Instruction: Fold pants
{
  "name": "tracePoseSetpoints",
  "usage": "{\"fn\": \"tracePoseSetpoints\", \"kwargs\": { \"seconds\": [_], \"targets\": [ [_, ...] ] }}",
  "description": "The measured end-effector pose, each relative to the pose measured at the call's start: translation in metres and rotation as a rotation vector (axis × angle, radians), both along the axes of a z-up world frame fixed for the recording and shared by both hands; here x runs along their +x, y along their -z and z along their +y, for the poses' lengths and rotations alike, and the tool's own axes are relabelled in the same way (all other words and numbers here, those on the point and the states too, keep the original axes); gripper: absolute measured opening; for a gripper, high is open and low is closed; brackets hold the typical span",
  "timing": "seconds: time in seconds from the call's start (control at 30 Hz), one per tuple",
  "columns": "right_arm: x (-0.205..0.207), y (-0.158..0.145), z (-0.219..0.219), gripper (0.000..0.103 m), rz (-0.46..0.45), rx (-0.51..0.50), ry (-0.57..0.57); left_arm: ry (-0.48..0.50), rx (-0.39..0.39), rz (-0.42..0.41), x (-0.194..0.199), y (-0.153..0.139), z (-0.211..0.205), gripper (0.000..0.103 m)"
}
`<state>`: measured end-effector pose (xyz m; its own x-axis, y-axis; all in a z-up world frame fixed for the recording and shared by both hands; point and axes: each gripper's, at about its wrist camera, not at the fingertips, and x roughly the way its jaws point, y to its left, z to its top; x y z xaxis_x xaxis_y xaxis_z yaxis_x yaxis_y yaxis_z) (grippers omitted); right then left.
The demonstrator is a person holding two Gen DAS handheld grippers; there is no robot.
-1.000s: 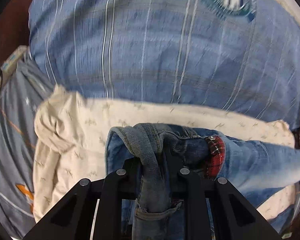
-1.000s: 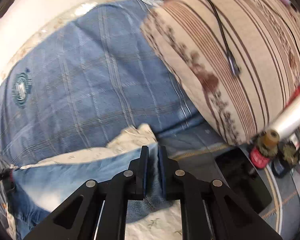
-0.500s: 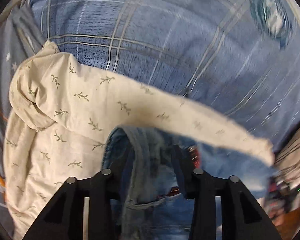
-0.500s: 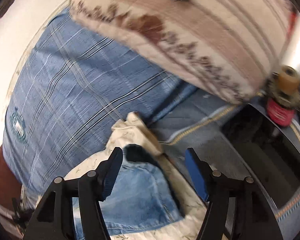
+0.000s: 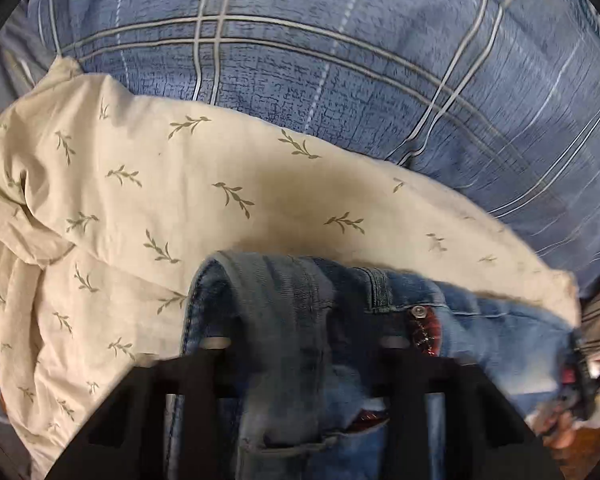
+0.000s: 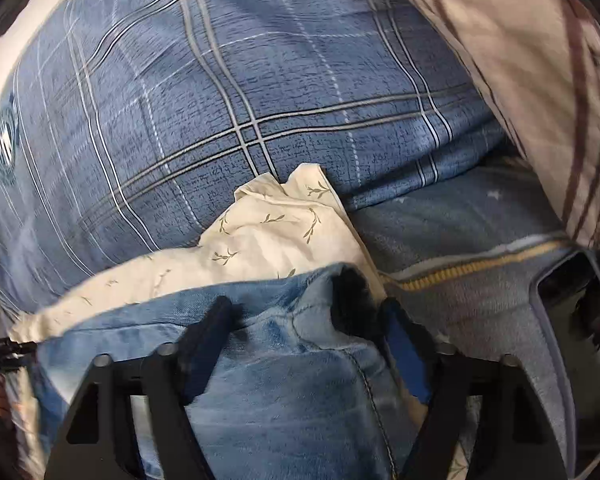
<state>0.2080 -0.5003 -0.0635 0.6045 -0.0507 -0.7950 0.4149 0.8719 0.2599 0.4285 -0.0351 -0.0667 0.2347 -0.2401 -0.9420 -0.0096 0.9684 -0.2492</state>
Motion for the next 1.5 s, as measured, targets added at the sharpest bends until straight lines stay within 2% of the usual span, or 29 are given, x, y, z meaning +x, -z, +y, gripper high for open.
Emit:
{"fn": "tracePoseSetpoints", "kwargs": {
  "seconds": [0.07,0.17,0.23,0.37,0.43,0.57,0.67,0.73,0.8,0.87,0.93,1.0,1.03,1.07,1.1,1.13,1.17,1.2,1.23,1.3,1.43,1.5],
  "targets": [
    [0.000,-0.003,0.007,0.018,0.010,-0.023,-0.019,0.012,0.010,-0.058,-0.006,-0.010,-0.003,0.021],
    [-0.008,-0.022,0.021,0.016,-0.003,-0.095,-0.022,0.038,0.032,-0.154,-0.024,-0.037,-0.004,0.020],
    [-0.021,-0.038,0.025,0.016,-0.046,-0.110,-0.005,0.054,0.041,-0.228,-0.045,-0.061,-0.005,0.020],
    [-0.061,-0.074,0.035,0.016,-0.149,-0.088,0.044,0.077,0.039,-0.351,-0.096,-0.105,0.007,0.020],
    [-0.090,-0.087,0.039,0.016,-0.202,-0.070,0.064,0.090,0.011,-0.392,-0.130,-0.121,0.022,0.020],
    [-0.161,-0.102,0.054,0.016,-0.295,-0.036,0.102,0.119,-0.063,-0.417,-0.201,-0.137,0.054,0.020],
    [-0.226,-0.086,0.067,0.016,-0.324,0.008,0.157,0.152,-0.118,-0.403,-0.250,-0.132,0.082,0.021],
    [-0.259,-0.066,0.072,0.018,-0.306,0.028,0.192,0.199,-0.097,-0.379,-0.279,-0.114,0.091,0.022],
    [-0.286,-0.037,0.076,0.023,-0.243,0.065,0.239,0.252,-0.040,-0.309,-0.300,-0.083,0.092,0.022],
    [-0.305,-0.003,0.077,0.023,-0.146,0.127,0.292,0.284,-0.008,-0.241,-0.312,-0.061,0.093,0.022],
    [-0.321,0.010,0.081,0.024,-0.119,0.160,0.322,0.275,-0.057,-0.213,-0.324,-0.054,0.107,0.023],
    [-0.337,0.005,0.088,0.030,-0.142,0.173,0.345,0.270,-0.135,-0.222,-0.338,-0.066,0.125,0.024],
    [-0.343,-0.001,0.092,0.031,-0.149,0.166,0.352,0.270,-0.173,-0.219,-0.343,-0.073,0.132,0.029],
    [-0.347,-0.008,0.095,0.036,-0.158,0.163,0.354,0.264,-0.214,-0.217,-0.349,-0.082,0.141,0.032],
    [-0.352,-0.018,0.101,0.046,-0.182,0.166,0.347,0.250,-0.231,-0.221,-0.355,-0.090,0.148,0.037],
    [-0.355,-0.027,0.107,0.052,-0.212,0.177,0.335,0.231,-0.237,-0.233,-0.358,-0.097,0.156,0.036],
    [-0.356,-0.032,0.112,0.065,-0.229,0.186,0.324,0.202,-0.248,-0.253,-0.359,-0.103,0.165,0.037],
    [-0.354,-0.039,0.122,0.073,-0.256,0.208,0.295,0.178,-0.270,-0.261,-0.363,-0.107,0.173,0.040],
    [-0.349,-0.041,0.130,0.076,-0.272,0.232,0.265,0.156,-0.316,-0.258,-0.367,-0.109,0.181,0.044],
    [-0.331,-0.037,0.146,0.078,-0.283,0.317,0.182,0.132,-0.353,-0.233,-0.370,-0.105,0.187,0.049],
    [-0.285,-0.001,0.179,0.078,-0.193,0.516,0.066,0.114,-0.371,-0.110,-0.363,-0.078,0.184,0.049],
    [-0.268,0.017,0.193,0.078,-0.152,0.599,0.032,0.099,-0.369,-0.083,-0.358,-0.068,0.183,0.049]
  ]
}}
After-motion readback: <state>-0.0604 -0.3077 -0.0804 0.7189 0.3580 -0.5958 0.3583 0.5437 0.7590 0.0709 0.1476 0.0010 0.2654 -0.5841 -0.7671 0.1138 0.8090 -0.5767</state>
